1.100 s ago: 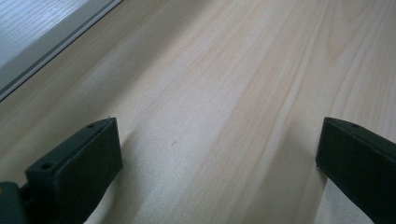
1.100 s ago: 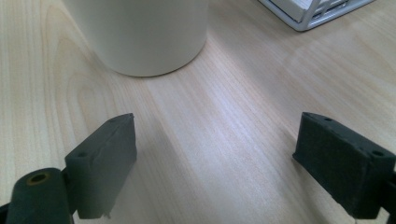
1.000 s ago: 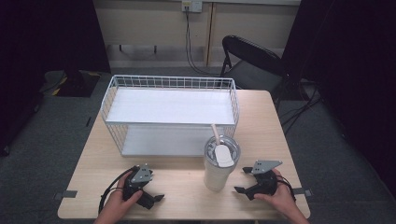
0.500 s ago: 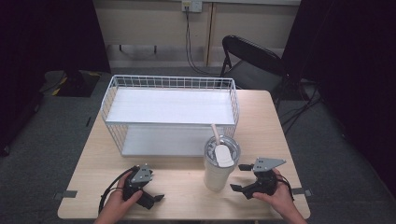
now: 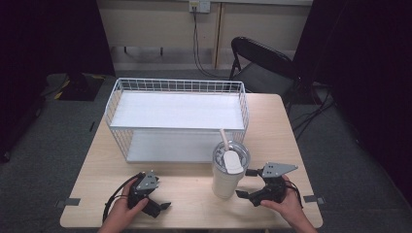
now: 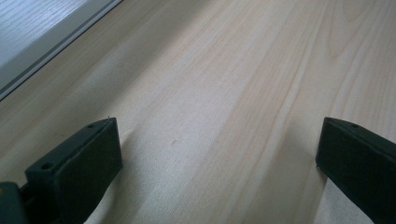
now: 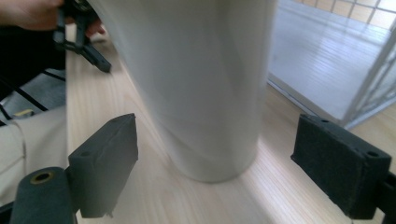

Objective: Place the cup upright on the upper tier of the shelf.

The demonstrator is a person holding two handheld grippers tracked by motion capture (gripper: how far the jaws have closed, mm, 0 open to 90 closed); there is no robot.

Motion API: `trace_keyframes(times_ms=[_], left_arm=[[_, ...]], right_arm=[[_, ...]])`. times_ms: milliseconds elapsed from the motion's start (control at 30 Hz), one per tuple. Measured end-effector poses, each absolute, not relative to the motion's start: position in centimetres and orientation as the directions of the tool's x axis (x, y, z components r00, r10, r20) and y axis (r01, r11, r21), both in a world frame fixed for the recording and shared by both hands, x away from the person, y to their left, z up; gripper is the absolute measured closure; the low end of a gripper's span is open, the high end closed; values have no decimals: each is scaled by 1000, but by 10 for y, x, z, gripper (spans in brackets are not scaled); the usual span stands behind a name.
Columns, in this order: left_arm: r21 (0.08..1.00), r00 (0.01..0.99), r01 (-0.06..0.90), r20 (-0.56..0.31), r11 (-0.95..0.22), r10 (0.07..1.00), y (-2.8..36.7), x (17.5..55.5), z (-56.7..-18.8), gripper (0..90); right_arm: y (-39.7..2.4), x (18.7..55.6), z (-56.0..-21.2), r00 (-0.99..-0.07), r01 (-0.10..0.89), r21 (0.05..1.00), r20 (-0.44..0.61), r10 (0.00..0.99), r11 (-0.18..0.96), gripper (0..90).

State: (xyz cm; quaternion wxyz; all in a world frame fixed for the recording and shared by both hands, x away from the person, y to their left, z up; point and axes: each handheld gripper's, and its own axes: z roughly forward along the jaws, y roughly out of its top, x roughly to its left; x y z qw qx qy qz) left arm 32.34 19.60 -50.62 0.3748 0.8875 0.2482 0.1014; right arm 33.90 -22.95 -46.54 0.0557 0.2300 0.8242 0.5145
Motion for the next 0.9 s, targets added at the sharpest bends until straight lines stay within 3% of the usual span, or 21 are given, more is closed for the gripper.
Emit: trace_keyframes(times_ms=[900], left_arm=[[716,856,364,-6,-596,516,196,323,-506,0]], right_arm=[[-211,341,-457,-902,276,919,146,406,283,131]])
